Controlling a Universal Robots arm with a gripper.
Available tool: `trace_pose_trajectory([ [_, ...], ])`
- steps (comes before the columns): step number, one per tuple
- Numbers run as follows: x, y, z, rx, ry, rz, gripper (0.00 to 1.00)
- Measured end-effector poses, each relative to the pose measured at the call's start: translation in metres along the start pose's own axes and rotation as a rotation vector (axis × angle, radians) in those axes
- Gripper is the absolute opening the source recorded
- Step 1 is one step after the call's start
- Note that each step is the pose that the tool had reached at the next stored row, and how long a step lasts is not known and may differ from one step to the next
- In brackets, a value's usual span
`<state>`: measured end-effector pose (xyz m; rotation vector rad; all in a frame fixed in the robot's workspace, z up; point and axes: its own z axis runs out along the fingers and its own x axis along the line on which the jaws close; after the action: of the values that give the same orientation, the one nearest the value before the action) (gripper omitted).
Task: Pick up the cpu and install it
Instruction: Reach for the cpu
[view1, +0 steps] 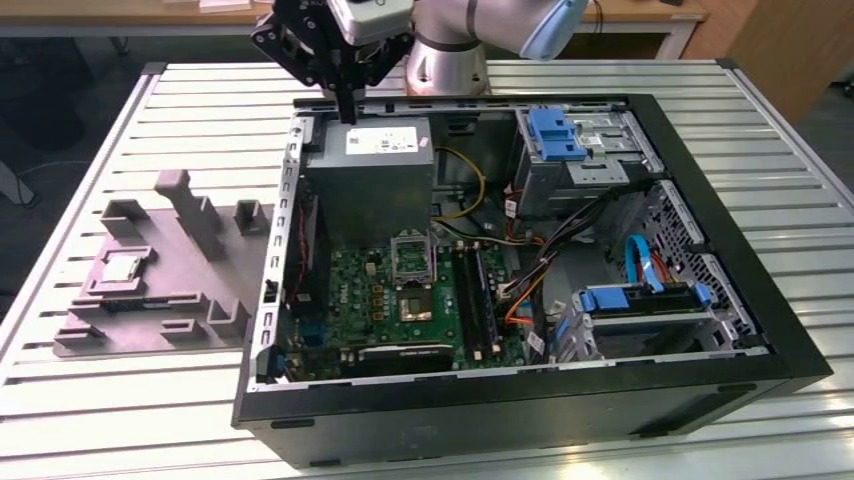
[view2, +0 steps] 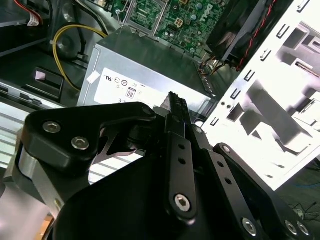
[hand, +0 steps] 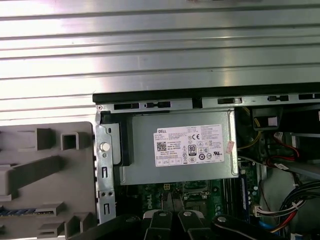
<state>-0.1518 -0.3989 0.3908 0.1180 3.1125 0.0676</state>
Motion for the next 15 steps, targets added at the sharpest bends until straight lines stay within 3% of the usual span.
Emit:
trace_pose_trajectory([
  [15, 0.0051, -0.0004, 0.0003, -0.0001, -0.0001, 0.000, 0.11],
])
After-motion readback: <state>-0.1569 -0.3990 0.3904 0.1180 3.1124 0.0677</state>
